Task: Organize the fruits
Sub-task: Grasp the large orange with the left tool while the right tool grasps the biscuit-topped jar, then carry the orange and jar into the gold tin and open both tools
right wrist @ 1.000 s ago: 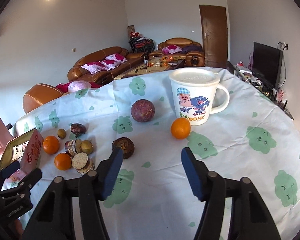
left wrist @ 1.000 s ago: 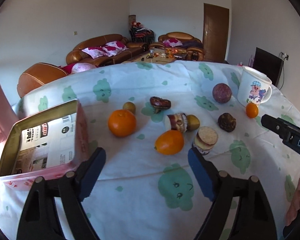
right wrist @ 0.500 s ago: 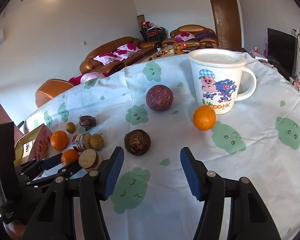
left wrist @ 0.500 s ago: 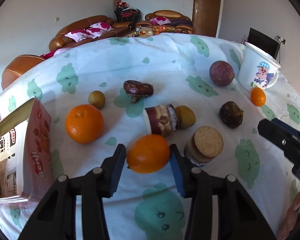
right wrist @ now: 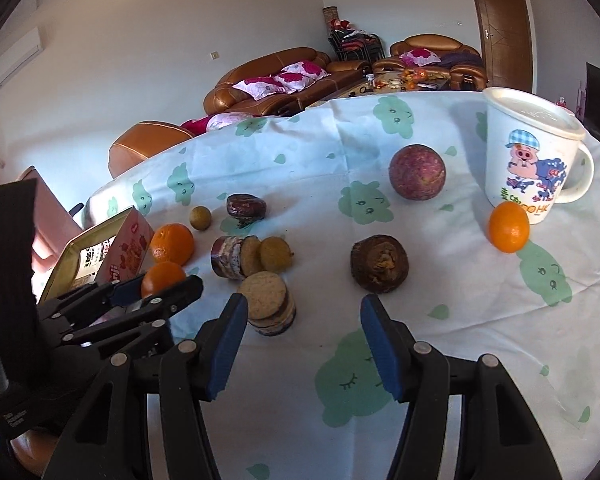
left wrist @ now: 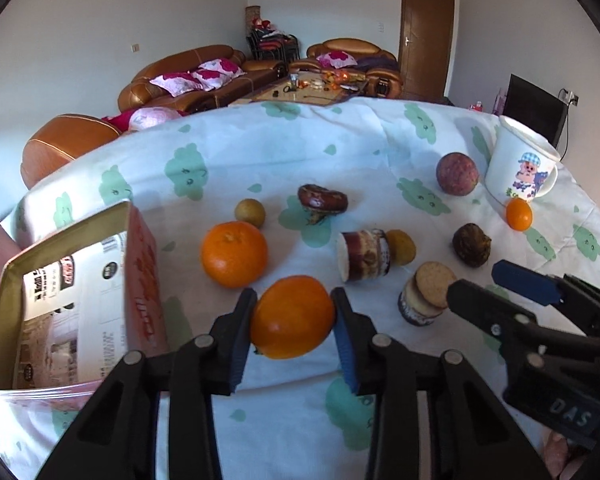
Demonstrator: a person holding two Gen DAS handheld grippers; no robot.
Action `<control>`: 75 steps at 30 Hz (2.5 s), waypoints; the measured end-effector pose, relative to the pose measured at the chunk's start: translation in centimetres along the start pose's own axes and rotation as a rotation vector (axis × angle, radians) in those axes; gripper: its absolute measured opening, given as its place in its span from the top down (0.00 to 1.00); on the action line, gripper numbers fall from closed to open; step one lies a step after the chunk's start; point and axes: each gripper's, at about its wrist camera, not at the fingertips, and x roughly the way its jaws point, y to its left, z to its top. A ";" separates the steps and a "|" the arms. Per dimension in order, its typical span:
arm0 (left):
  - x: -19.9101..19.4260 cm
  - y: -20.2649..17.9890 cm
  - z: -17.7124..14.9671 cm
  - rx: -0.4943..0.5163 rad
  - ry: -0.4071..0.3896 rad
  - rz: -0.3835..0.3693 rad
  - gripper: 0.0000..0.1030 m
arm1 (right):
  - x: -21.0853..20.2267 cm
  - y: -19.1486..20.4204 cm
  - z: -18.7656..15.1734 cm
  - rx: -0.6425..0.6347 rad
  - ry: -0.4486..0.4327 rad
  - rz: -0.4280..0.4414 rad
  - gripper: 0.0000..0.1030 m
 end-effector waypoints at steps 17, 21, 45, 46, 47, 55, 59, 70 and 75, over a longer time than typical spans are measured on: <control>-2.6 9.3 -0.1 -0.072 -0.091 0.088 0.62 | 4.5 3.7 0.3 -0.079 0.094 -0.165 0.66; -2.9 11.4 -0.5 -0.098 -0.091 0.105 0.62 | 2.8 4.3 0.4 -0.024 0.042 -0.141 0.66; -1.8 21.2 -2.3 -0.213 -0.047 0.355 0.62 | 5.6 23.0 0.5 -0.203 -0.037 0.221 0.66; -1.6 21.3 -2.4 -0.218 -0.038 0.354 0.62 | 6.0 22.9 0.3 -0.203 -0.027 0.227 0.66; -1.5 21.4 -2.4 -0.222 -0.032 0.348 0.62 | 6.2 22.8 0.2 -0.200 -0.019 0.227 0.66; -1.0 21.0 -2.6 -0.202 -0.017 0.367 0.62 | 6.8 22.8 -0.5 -0.238 -0.013 0.229 0.65; -0.6 21.3 -2.6 -0.205 -0.007 0.370 0.62 | 6.7 22.8 -0.6 -0.241 -0.023 0.233 0.65; -1.7 20.9 -2.5 -0.227 -0.084 0.372 0.20 | 5.0 20.7 0.0 -0.155 -0.086 0.309 0.46; -3.1 20.1 -2.5 -0.236 -0.182 0.368 0.04 | 3.6 18.9 0.3 -0.134 -0.183 0.189 0.33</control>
